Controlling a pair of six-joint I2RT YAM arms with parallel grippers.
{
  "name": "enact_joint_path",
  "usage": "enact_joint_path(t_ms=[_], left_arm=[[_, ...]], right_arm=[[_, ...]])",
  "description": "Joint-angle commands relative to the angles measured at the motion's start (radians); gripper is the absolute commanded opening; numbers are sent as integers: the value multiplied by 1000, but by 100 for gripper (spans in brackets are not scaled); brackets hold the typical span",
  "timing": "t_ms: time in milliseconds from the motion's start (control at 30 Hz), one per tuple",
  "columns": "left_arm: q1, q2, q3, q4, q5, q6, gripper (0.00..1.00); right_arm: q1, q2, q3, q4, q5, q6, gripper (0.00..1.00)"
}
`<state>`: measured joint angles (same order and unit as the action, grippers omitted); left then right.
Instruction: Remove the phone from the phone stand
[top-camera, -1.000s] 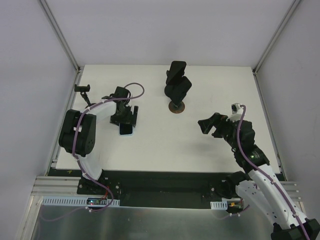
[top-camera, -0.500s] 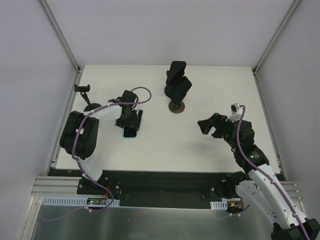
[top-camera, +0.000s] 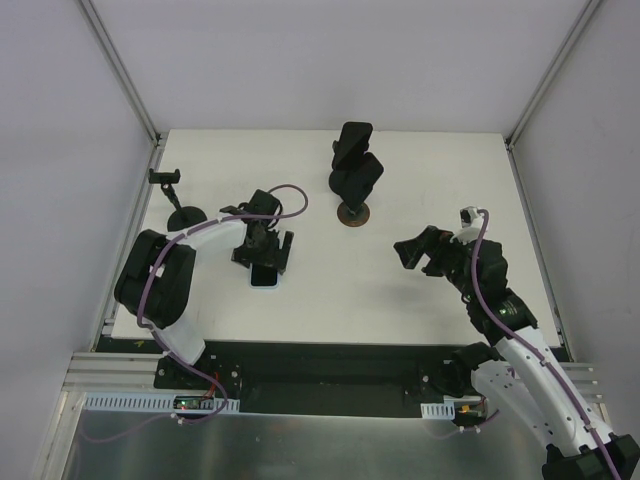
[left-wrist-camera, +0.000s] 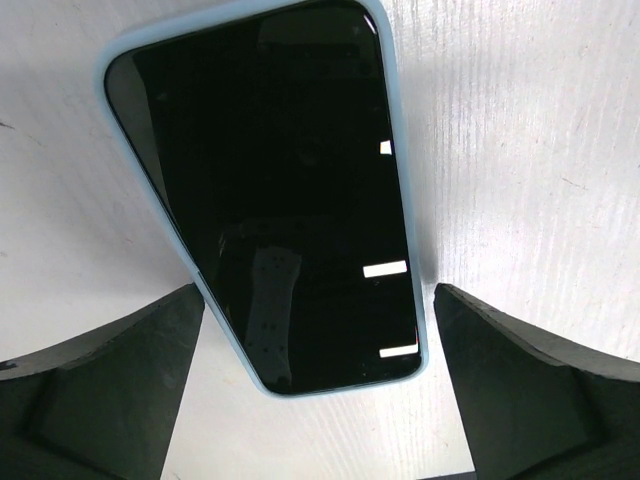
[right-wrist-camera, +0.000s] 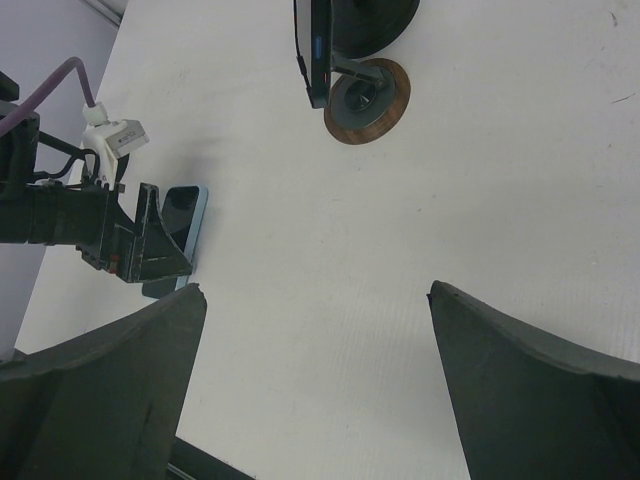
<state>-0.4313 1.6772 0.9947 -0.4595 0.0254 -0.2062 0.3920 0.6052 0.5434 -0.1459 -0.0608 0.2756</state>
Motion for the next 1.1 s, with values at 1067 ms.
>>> enact_joint_path(t_ms=[1067], left_arm=[[51, -1008, -221, 252, -150, 284, 99]], right_arm=[[-114, 922, 558, 417, -209, -87, 93]])
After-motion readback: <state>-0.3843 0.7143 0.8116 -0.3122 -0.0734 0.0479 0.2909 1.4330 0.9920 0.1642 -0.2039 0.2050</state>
